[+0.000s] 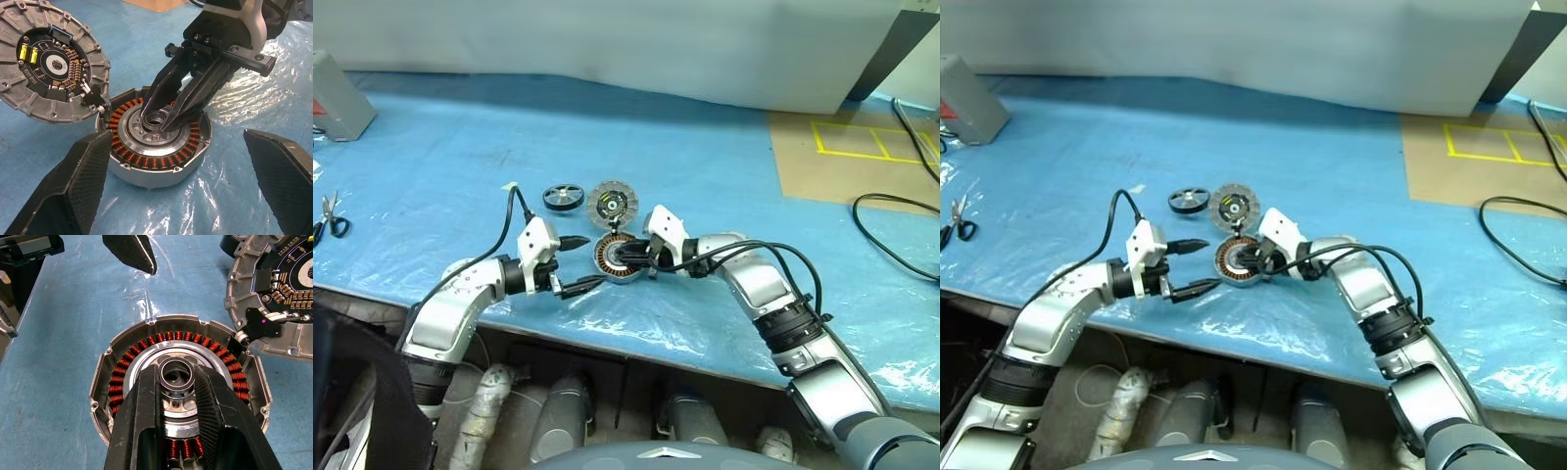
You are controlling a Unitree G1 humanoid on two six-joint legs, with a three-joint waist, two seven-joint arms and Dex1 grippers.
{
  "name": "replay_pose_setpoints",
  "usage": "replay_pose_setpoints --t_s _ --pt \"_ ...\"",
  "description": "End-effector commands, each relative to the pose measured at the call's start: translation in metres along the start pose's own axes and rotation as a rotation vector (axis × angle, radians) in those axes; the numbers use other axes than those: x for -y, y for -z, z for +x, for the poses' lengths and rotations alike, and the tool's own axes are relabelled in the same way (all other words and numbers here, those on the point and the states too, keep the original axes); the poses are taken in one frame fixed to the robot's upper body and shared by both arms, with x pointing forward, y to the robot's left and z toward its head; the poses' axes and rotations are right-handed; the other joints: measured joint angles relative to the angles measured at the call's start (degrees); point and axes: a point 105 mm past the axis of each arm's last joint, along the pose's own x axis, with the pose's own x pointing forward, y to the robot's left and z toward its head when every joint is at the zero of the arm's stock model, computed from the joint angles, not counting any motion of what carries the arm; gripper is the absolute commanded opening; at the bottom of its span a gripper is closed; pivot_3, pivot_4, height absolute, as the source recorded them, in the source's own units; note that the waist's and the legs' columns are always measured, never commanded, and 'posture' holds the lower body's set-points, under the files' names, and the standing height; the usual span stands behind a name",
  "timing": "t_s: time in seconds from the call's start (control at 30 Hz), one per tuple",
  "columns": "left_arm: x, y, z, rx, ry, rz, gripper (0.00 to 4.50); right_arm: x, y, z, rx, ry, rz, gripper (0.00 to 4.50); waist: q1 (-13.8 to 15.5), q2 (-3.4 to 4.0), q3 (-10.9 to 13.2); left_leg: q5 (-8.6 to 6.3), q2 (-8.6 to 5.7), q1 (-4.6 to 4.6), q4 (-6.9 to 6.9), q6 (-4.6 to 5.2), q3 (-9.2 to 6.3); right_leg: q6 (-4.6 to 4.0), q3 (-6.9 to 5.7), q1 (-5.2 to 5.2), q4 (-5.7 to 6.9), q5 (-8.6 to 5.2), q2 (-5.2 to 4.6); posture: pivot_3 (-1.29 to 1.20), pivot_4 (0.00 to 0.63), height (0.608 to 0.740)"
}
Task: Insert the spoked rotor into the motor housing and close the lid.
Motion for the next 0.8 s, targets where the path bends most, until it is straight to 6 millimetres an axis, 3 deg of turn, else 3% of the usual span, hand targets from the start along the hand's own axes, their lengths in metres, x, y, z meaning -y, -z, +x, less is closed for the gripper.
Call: replay_pose_setpoints --t_s 0.03,0.33,0.5,0.8 --pt "0.002 -0.001 -0.001 0.009 0.007 0.024 4.50 -0.002 0.002 0.002 -0.007 -0.006 -0.013 0.61 0.0 0.00 0.0 0.00 0.00 0.00 0.00 0.00 0.00 0.00 0.00 0.00 0.00 0.00 0.00 0.00 0.150 0.740" --pt "0.000 0.003 -0.001 0.012 0.006 0.022 4.50 -0.001 0.005 0.001 -0.021 0.006 -0.029 0.61 0.0 0.00 0.0 0.01 0.00 0.05 0.01 -0.01 0.00 -0.02 0.00 0.03 0.02 0.01 0.00 0.00 0.150 0.740" --pt "-0.001 0.005 -0.001 0.012 0.008 0.020 4.50 -0.001 0.004 -0.001 -0.018 0.011 -0.039 2.21 0.0 0.00 0.0 0.01 0.00 0.05 0.01 -0.01 0.00 -0.02 0.00 0.04 0.03 0.01 0.00 0.00 0.150 0.740" --pt "-0.002 0.009 -0.002 0.009 0.011 0.015 4.50 -0.001 -0.023 -0.012 0.111 -0.026 0.077 2.21 0.0 0.00 0.0 0.02 0.02 0.04 0.03 -0.01 0.00 -0.05 0.00 0.04 0.03 0.03 0.01 0.00 0.150 0.740"
